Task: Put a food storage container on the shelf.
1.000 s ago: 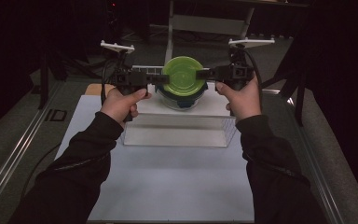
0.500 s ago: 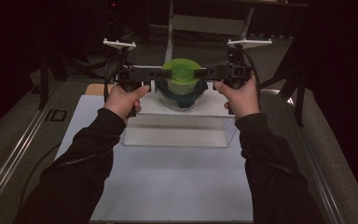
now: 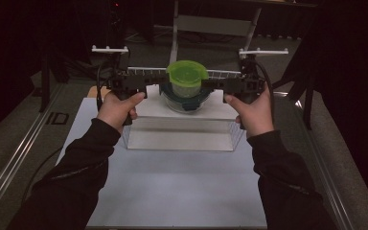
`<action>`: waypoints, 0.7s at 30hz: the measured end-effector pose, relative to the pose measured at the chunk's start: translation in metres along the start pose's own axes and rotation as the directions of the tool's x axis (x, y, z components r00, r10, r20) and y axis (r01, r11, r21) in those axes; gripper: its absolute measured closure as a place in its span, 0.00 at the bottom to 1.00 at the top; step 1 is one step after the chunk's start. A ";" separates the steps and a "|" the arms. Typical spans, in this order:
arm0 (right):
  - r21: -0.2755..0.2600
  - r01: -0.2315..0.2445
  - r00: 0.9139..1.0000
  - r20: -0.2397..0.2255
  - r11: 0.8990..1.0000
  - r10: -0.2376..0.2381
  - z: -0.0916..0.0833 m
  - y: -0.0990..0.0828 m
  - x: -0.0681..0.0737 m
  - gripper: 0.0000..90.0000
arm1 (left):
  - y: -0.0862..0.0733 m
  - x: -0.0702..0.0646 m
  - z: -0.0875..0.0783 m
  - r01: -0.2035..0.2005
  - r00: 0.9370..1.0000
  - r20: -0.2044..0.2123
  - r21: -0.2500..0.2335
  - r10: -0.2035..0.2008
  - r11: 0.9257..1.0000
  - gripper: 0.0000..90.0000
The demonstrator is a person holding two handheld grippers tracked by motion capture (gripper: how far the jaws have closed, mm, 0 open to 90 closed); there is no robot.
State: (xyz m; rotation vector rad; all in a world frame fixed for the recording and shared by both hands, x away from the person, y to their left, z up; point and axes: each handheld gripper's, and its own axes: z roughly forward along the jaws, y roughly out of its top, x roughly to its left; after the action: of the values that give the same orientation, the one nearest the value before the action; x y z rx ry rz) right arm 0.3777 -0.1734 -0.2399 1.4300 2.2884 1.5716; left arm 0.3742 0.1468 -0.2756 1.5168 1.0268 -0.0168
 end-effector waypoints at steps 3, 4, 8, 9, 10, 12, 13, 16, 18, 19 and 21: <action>-0.013 -0.001 1.000 -0.014 1.000 0.000 -0.004 -0.015 0.003 0.63 | -0.012 -0.002 -0.010 -0.035 0.999 0.004 -0.014 0.035 0.999 0.47; -0.013 -0.001 1.000 -0.014 1.000 0.000 -0.004 -0.015 0.003 0.63 | -0.012 -0.002 -0.010 -0.035 0.999 0.004 -0.014 0.035 0.999 0.47; 0.018 0.027 0.999 -0.032 0.999 -0.026 0.004 -0.030 0.010 0.89 | -0.036 -0.003 -0.021 -0.115 0.992 0.050 -0.050 0.118 0.992 0.39; 0.022 0.029 0.999 -0.028 0.999 -0.028 0.007 -0.032 0.012 0.95 | -0.041 -0.003 -0.022 -0.129 0.989 0.068 -0.066 0.134 0.989 0.36; 0.028 0.027 0.999 -0.030 0.999 -0.027 0.010 -0.033 0.013 0.99 | -0.045 -0.002 -0.022 -0.132 0.988 0.072 -0.081 0.138 0.988 0.34; 0.028 0.027 0.999 -0.022 0.999 -0.026 0.016 -0.035 0.014 1.00 | -0.053 -0.002 -0.022 -0.154 0.984 0.077 -0.096 0.162 0.983 0.28; 0.029 0.026 0.999 -0.020 0.999 -0.025 0.020 -0.035 0.015 1.00 | -0.057 -0.002 -0.022 -0.164 0.983 0.071 -0.095 0.171 0.982 0.25; 0.035 0.007 0.999 -0.035 0.999 -0.006 0.029 -0.034 0.015 1.00 | -0.068 -0.001 -0.022 -0.187 0.979 0.061 -0.100 0.194 0.977 0.18; 0.037 0.000 0.999 -0.043 0.999 0.002 0.034 -0.034 0.014 1.00 | -0.075 0.001 -0.022 -0.191 0.978 0.060 -0.100 0.197 0.977 0.16; 0.038 0.000 0.999 -0.043 0.999 0.002 0.037 -0.033 0.015 1.00 | -0.078 0.002 -0.023 -0.196 0.978 0.052 -0.099 0.202 0.976 0.16; 0.040 -0.002 0.999 -0.046 0.999 0.004 0.042 -0.033 0.015 1.00 | -0.086 0.004 -0.023 -0.205 0.976 0.049 -0.097 0.210 0.974 0.15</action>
State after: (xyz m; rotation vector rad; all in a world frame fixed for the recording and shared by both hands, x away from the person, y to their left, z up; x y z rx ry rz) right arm 0.3669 -0.1350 -0.2787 1.4214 2.3575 1.5852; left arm 0.3137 0.1557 -0.3398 1.5245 0.8074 0.1299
